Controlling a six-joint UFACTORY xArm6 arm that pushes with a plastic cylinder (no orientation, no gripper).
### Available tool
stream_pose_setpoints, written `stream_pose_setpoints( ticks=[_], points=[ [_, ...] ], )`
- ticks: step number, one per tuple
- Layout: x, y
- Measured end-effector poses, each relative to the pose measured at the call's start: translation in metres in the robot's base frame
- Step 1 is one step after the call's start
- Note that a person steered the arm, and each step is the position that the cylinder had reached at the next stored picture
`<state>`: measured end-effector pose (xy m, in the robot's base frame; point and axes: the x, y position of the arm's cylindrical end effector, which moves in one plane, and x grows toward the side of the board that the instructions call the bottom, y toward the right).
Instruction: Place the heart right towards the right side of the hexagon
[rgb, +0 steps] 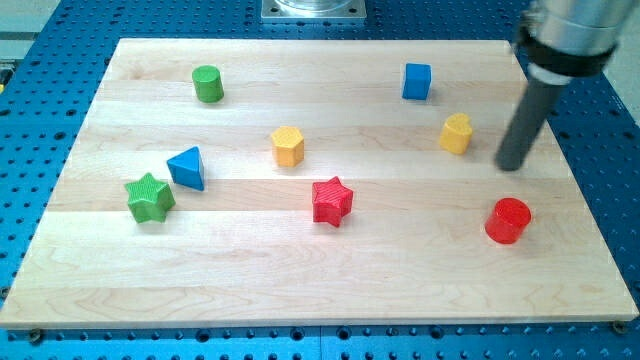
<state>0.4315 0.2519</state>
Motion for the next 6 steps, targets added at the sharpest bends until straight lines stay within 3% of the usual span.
stream_pose_setpoints(
  ticks=[2, 4, 5, 6],
  points=[
    [-0.037, -0.053],
    [-0.035, -0.177],
    [-0.031, -0.202],
    [-0.029, -0.179]
  ],
)
